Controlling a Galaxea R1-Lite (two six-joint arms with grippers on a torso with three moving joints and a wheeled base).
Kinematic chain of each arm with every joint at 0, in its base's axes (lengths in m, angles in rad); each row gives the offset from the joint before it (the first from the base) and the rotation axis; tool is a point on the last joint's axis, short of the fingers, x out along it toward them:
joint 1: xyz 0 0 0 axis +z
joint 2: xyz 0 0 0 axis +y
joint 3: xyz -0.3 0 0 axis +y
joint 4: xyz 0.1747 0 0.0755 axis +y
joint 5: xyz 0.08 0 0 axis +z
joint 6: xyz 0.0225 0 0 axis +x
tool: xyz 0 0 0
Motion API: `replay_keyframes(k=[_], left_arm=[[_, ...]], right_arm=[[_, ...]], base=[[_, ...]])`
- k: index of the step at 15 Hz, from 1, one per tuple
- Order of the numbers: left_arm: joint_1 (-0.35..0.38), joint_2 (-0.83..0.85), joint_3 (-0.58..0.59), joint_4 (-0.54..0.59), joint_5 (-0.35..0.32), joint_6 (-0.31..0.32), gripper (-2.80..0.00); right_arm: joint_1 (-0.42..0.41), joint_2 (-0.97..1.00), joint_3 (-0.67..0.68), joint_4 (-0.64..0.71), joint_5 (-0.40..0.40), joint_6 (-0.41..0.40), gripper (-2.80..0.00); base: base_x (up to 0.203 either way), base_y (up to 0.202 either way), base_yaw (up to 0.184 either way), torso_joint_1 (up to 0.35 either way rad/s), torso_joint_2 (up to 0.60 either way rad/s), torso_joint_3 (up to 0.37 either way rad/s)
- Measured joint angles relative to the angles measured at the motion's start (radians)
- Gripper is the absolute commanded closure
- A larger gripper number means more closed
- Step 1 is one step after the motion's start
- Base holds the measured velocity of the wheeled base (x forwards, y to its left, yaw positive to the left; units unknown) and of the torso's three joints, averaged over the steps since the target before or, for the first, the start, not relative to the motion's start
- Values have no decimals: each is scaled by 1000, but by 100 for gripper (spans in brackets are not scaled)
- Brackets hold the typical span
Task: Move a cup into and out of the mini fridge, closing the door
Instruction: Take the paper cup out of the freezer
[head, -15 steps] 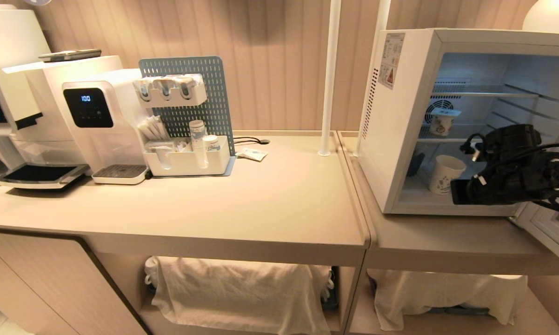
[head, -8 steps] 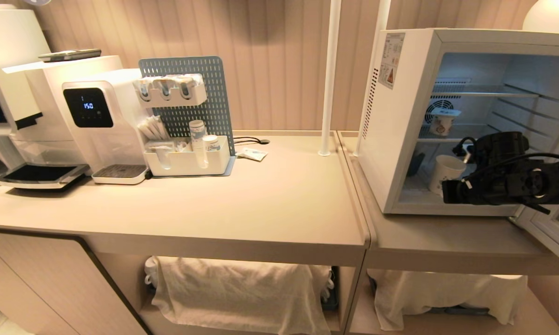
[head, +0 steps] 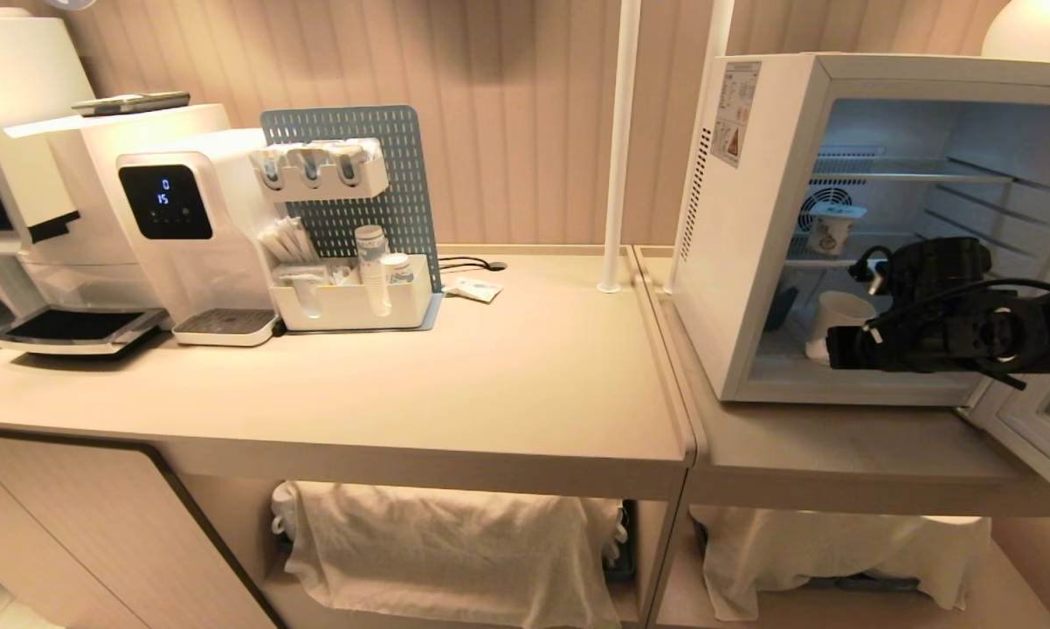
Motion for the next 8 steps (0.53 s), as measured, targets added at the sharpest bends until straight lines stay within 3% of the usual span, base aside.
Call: replay_keyframes(k=[8], left_arm=[[0, 0, 0, 0, 0, 0, 0]], right_arm=[[-28, 70, -110, -60, -5, 0, -280]], base=[[0, 0, 0, 0, 0, 0]])
